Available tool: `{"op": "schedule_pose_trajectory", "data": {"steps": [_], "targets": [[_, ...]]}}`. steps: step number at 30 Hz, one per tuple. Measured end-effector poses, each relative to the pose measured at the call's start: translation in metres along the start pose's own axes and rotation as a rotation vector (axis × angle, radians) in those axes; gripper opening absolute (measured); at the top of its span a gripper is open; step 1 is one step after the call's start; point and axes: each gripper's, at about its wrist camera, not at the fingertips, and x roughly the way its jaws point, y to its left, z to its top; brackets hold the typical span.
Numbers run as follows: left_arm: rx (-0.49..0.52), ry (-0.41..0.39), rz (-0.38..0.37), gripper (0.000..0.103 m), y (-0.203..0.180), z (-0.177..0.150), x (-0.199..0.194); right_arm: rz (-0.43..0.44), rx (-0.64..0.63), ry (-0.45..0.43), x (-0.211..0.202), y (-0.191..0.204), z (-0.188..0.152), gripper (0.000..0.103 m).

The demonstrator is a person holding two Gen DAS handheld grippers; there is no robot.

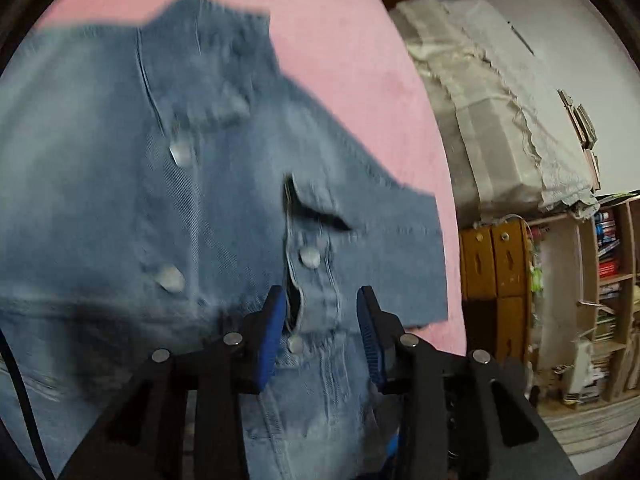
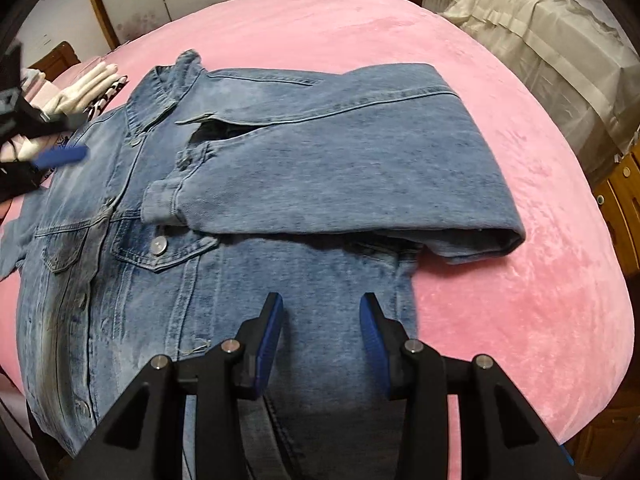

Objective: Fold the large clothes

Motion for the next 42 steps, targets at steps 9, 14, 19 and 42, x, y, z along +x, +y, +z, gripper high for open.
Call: {"op": "schedule_pose_trajectory", "data": {"steps": [9, 14, 19, 42], "targets": [[-0.095, 0.061, -0.079, 0.039, 0.030, -0.017, 0.060, 0.010, 0.004, -0.001, 0.004, -0.001, -0.007, 0.040], [-0.130, 0.077, -0.125, 0.045, 0.037, -0.022, 0.075, 0.017, 0.007, 0.001, 0.007, -0.001, -0.010, 0.040], [-0.142, 0.096, -0.227, 0.046, 0.033, -0.021, 0.094, 0.032, 0.020, 0.002, 0.012, -0.002, -0.011, 0.040], [-0.112, 0.051, -0.129, 0.009, -0.004, 0.010, 0.110, 0.056, 0.066, -0.005, 0.017, -0.009, -0.002, 0.040]]}}
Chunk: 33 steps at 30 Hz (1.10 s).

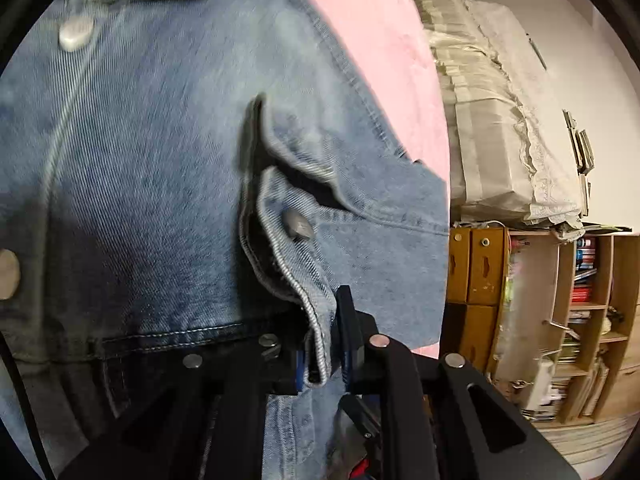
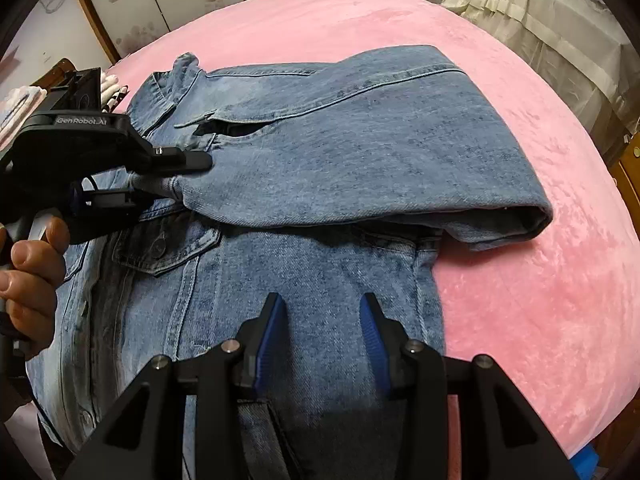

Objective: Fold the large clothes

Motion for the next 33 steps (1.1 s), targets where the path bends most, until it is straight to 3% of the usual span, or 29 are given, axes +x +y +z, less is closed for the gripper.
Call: {"op": "schedule_pose_trajectory", "data": {"steps": [8, 11, 14, 16, 17, 18, 22, 27, 31, 33], "targets": [[0.221, -0.252, -0.023, 0.008, -0.081, 0.008, -0.092, 0.000, 0.147, -0.028, -0.002, -0.025, 0.018, 0.040], [0.256, -0.328, -0.019, 0.008, -0.093, 0.016, -0.124, -0.024, 0.187, -0.045, 0.002, -0.032, 0.031, 0.040], [0.285, -0.400, 0.039, 0.008, -0.093, 0.021, -0.150, -0.075, 0.167, -0.077, 0.009, -0.030, 0.046, 0.040], [0.274, -0.440, 0.084, 0.008, -0.082, 0.022, -0.165, -0.108, 0.139, -0.074, 0.014, -0.025, 0.051, 0.025], [0.264, -0.454, 0.107, 0.008, -0.077, 0.023, -0.171, -0.127, 0.122, -0.065, 0.017, -0.023, 0.053, 0.012], [0.248, -0.465, 0.134, 0.008, -0.067, 0.023, -0.177, -0.138, 0.102, -0.062, 0.019, -0.020, 0.053, 0.012], [0.178, -0.457, 0.226, 0.008, -0.023, 0.018, -0.182, -0.175, 0.008, -0.059, 0.019, -0.006, 0.044, 0.012], [0.051, -0.313, 0.350, 0.011, 0.049, 0.008, -0.144, -0.216, -0.069, -0.005, 0.022, 0.008, 0.041, 0.014], [-0.068, -0.251, 0.311, 0.030, 0.083, 0.000, -0.139, -0.157, -0.103, 0.040, 0.008, 0.011, 0.031, 0.023], [-0.079, -0.247, 0.276, 0.034, 0.085, -0.005, -0.147, -0.073, -0.088, 0.074, -0.004, 0.005, 0.029, 0.037]]}}
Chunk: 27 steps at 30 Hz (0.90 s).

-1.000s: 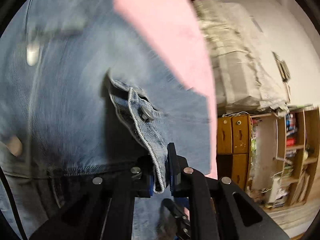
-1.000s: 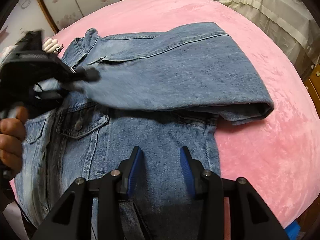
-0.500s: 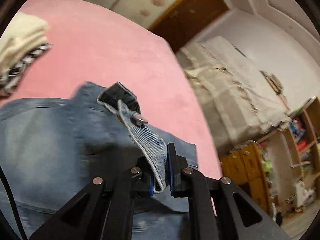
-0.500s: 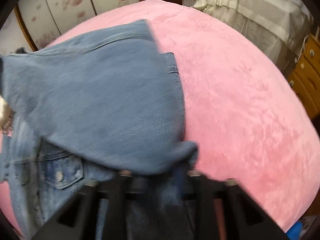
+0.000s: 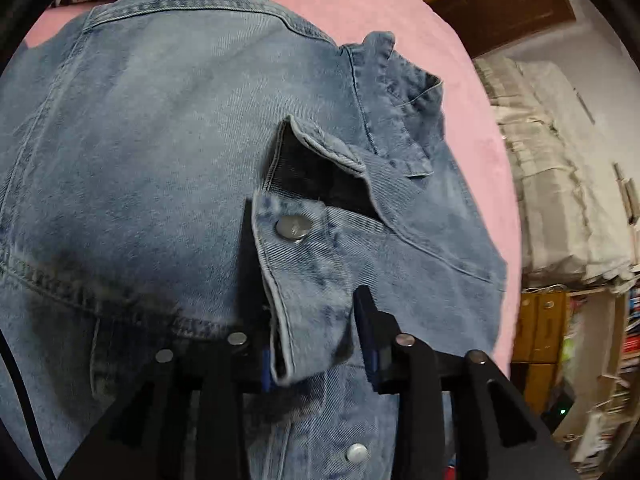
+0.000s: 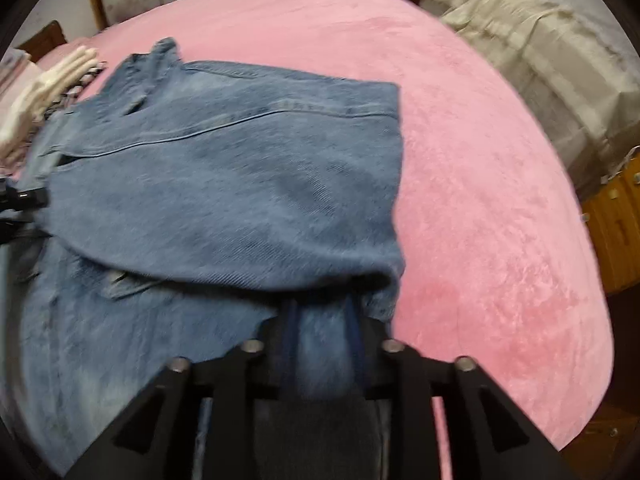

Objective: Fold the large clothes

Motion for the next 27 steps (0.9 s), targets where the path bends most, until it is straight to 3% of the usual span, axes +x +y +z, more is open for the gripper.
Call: {"op": "schedule_pose_trajectory", "data": {"steps": [5, 8, 10, 12, 15, 19, 20, 21, 22, 25, 26, 27], "targets": [[0.005, -0.034, -0.076, 0.052, -0.003, 0.020, -0.029, 0.223, 0.023, 0.044, -0.042, -0.002, 0.007, 0.041], [-0.006, -0.058, -0.070, 0.055, -0.002, 0.044, -0.033, 0.327, 0.073, 0.029, -0.061, -0.003, 0.026, 0.053], [-0.013, -0.060, -0.065, 0.055, 0.001, 0.059, -0.034, 0.358, 0.110, -0.008, -0.068, -0.007, 0.044, 0.056], [-0.016, -0.040, -0.052, 0.055, 0.003, 0.071, -0.023, 0.324, 0.128, -0.043, -0.063, -0.015, 0.062, 0.056], [-0.033, 0.015, -0.016, 0.055, 0.010, 0.082, 0.001, 0.203, 0.150, -0.097, -0.040, -0.034, 0.087, 0.056], [-0.008, 0.075, -0.032, 0.054, 0.004, 0.087, 0.026, 0.137, 0.188, -0.075, 0.012, -0.063, 0.122, 0.056], [0.016, 0.077, -0.030, 0.047, 0.000, 0.087, 0.028, 0.125, 0.186, -0.062, 0.021, -0.067, 0.126, 0.056], [0.048, 0.081, -0.026, 0.025, -0.006, 0.087, 0.030, 0.107, 0.182, -0.043, 0.035, -0.072, 0.134, 0.056], [0.080, 0.083, -0.012, 0.017, -0.012, 0.087, 0.031, 0.084, 0.189, -0.027, 0.047, -0.077, 0.140, 0.056], [0.169, 0.059, 0.058, 0.012, -0.028, 0.084, 0.028, 0.086, 0.209, 0.010, 0.070, -0.087, 0.152, 0.056], [0.203, 0.041, 0.077, 0.012, -0.035, 0.082, 0.025, 0.113, 0.210, 0.015, 0.075, -0.089, 0.153, 0.051], [0.231, 0.021, 0.089, 0.011, -0.042, 0.083, 0.022, 0.135, 0.195, 0.011, 0.076, -0.089, 0.155, 0.018]]}}
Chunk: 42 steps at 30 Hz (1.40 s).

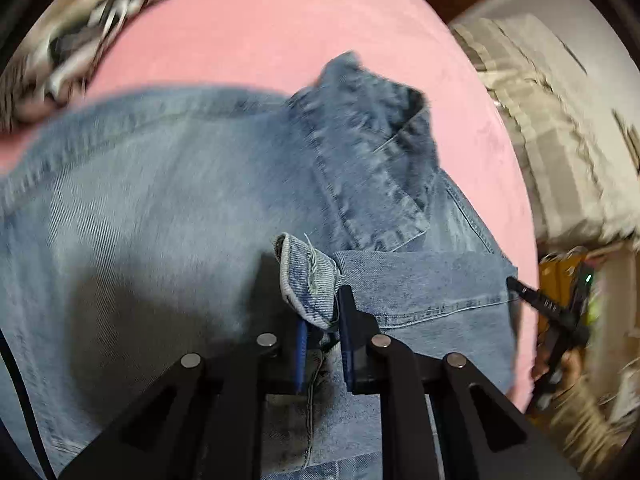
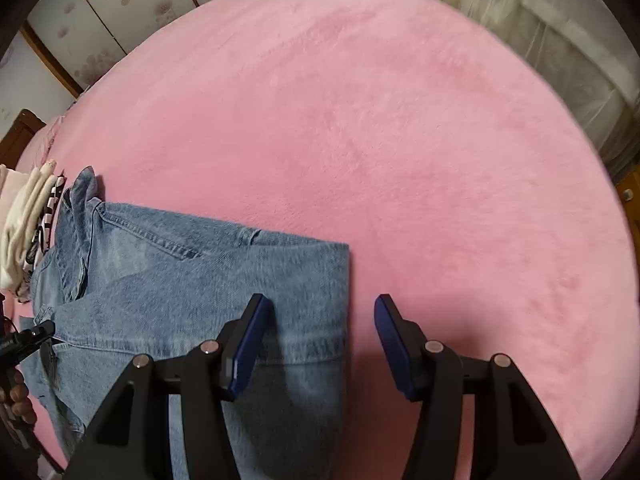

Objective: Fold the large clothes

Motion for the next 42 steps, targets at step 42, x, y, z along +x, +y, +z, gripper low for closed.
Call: {"op": "schedule_pose_trajectory", "data": {"steps": [42], "targets": [[-0.032, -0.061, 0.300, 0.037, -0.064, -0.089, 0.020, -0.333, -0.179, -0.054, -0.037, 0.043, -0.141, 0.013]]}}
